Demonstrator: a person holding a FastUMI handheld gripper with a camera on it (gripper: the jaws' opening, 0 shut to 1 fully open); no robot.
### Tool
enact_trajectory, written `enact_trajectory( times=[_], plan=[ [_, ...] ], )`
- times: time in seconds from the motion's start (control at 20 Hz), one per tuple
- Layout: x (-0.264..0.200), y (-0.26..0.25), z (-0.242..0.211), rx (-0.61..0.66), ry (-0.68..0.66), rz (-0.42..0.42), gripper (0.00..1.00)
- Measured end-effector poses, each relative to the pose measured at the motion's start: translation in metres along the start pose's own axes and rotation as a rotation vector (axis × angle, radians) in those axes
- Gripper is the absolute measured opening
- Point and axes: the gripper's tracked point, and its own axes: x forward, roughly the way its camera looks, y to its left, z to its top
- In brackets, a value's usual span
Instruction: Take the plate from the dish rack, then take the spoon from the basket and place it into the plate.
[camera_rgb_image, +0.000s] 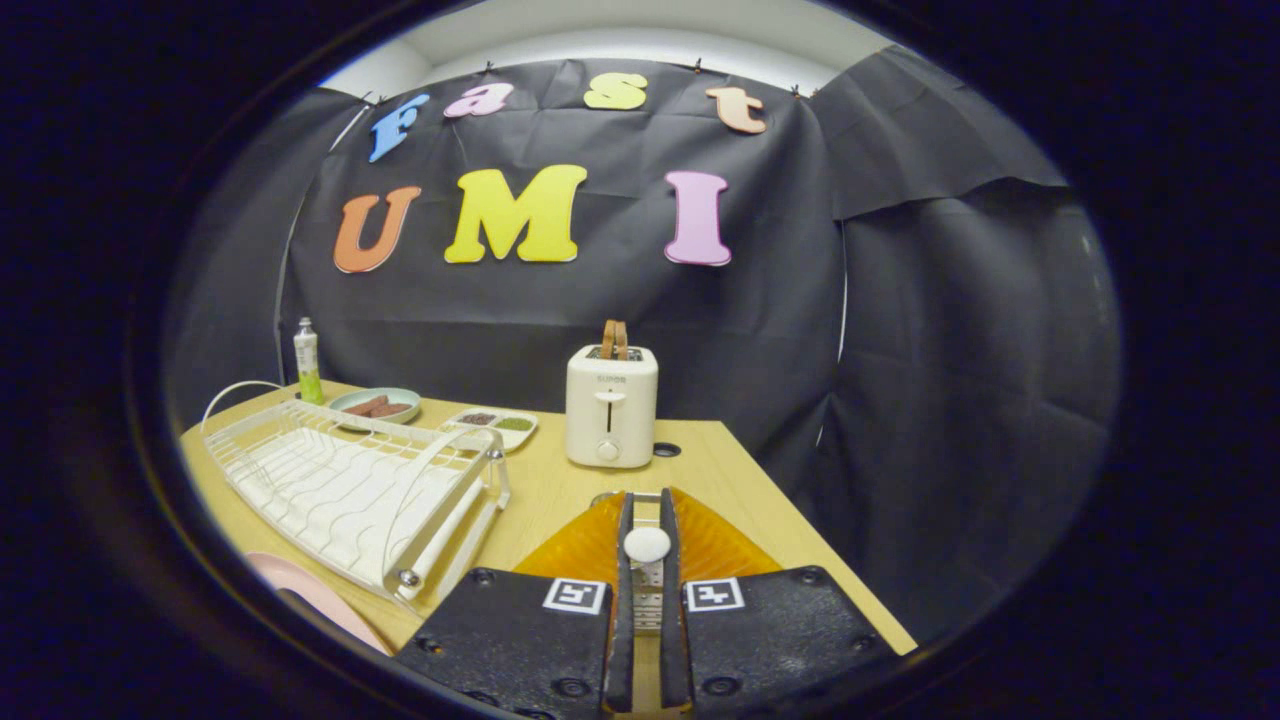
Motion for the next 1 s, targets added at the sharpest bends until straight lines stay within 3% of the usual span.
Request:
enact_trajectory(
  times=[0.65,1.0],
  plan=[
    [-0.025,0.005,0.102,0.001,-0.158,-0.067,0.16],
    [-0.097,0.037,0.144,-0.019,-0.250,-0.051,0.15]
  ],
)
